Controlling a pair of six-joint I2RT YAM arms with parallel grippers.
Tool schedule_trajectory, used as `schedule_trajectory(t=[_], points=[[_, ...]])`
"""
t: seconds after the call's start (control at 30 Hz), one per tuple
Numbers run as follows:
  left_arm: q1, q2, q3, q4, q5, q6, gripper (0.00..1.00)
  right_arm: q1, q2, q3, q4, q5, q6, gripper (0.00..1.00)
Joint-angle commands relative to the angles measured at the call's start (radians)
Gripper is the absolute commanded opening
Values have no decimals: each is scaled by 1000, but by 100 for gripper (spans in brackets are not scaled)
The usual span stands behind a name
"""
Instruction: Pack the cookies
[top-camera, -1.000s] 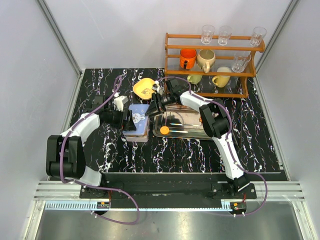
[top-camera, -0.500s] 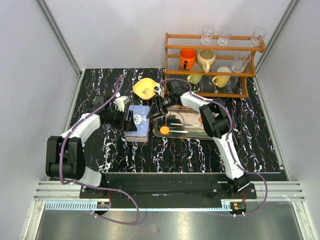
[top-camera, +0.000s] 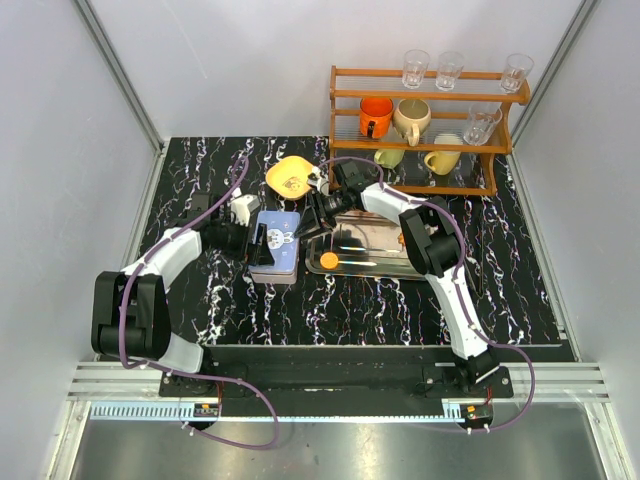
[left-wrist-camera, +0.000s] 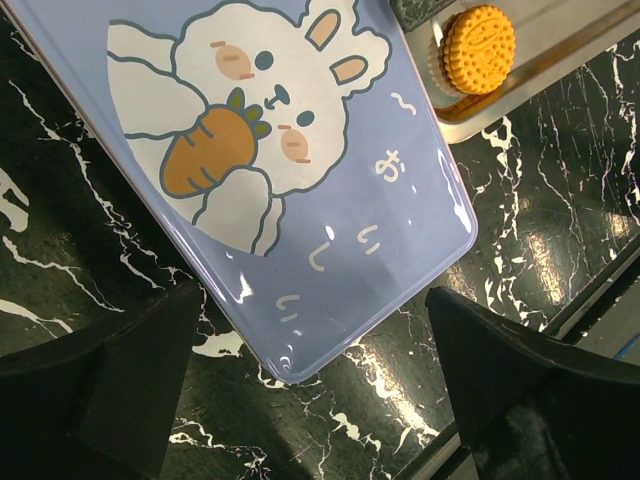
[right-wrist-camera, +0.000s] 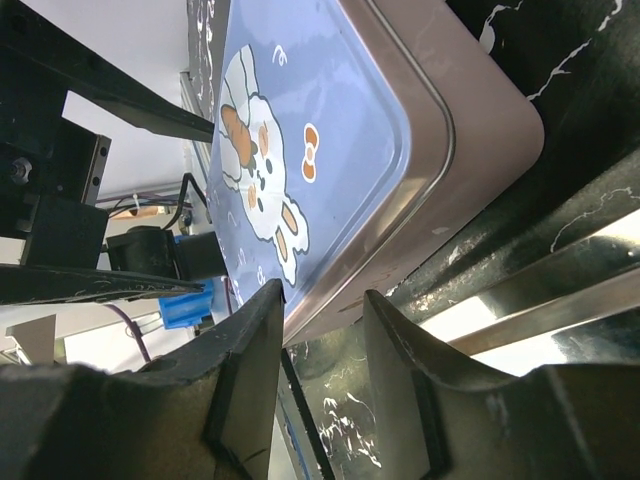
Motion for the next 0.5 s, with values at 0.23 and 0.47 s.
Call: schedule_trajectory(t=[0.23, 0.47], points=[[-3, -20, -8, 28, -23, 22, 99, 18, -134, -40, -27, 60, -87, 48], [-3, -33, -18, 57, -55, 21, 99, 24, -193, -68, -31, 74, -122, 50]])
